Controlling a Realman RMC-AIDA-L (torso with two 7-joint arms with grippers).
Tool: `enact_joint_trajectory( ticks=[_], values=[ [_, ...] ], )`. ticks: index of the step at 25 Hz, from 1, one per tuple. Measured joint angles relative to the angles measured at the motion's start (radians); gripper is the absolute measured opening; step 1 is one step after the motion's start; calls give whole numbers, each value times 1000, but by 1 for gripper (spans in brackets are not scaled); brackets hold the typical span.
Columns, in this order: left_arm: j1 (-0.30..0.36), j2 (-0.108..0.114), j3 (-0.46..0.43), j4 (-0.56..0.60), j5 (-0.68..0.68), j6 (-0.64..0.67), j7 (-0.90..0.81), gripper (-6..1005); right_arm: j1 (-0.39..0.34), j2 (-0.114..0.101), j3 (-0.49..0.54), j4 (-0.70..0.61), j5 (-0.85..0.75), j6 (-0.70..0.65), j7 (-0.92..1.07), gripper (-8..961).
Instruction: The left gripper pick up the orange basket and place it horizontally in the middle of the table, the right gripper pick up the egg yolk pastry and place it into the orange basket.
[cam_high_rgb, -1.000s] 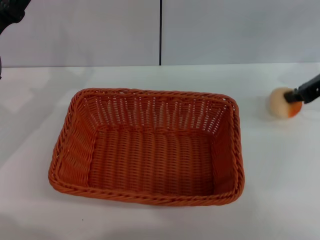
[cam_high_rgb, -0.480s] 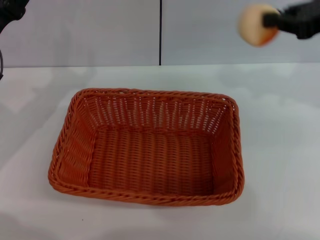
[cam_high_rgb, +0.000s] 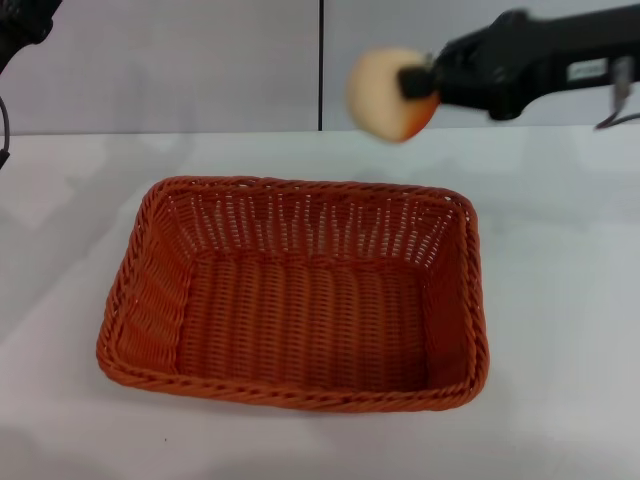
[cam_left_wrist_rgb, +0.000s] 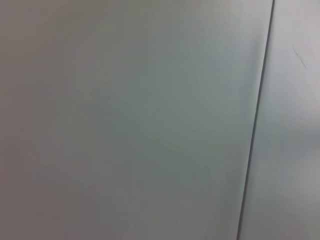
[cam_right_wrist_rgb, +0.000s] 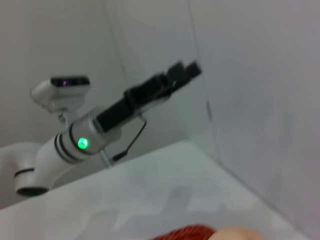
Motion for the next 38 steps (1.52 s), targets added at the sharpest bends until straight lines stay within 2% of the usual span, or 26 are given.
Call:
enact_joint_trajectory(
  ticks=[4,7,18,23,24,28,29,30,33,34,35,38],
  values=[
    [0,1,-1,-8,0,0,-1,616,48,-4,-5,114,-22,-8,-7,71],
    [-1,1,-1,-12,0,0,0,616,46,-4,-5,115,-23,-10,-9,106],
    [-1,3,-2,-12,-6,0,0,616,-6,-5,24,73,-17,-12,-34,502],
    [5,3,-2,-11,-7,0,0,616,-67,14,149,56,10,-5,-131,621],
    [7,3,-2,-11,-8,0,0,616,-103,22,208,70,53,8,-211,644],
    [10,2,-2,-11,-9,1,0,616,-171,26,273,138,179,36,-389,668],
    [12,2,-2,-11,-9,1,0,616,-227,26,320,235,324,50,-576,668],
    [12,2,-2,-11,-9,1,0,616,-227,26,320,235,324,50,-576,668],
    [15,1,-2,-12,-10,1,0,616,-292,26,387,401,521,54,-870,668],
    [15,0,-2,-13,-10,2,0,616,-323,26,424,525,658,47,-1065,668],
    [15,0,-2,-13,-10,2,0,616,-323,26,424,525,658,47,-1065,668],
    [16,-1,-2,-17,-12,4,5,616,-354,28,450,689,855,34,-1287,668]
  ],
)
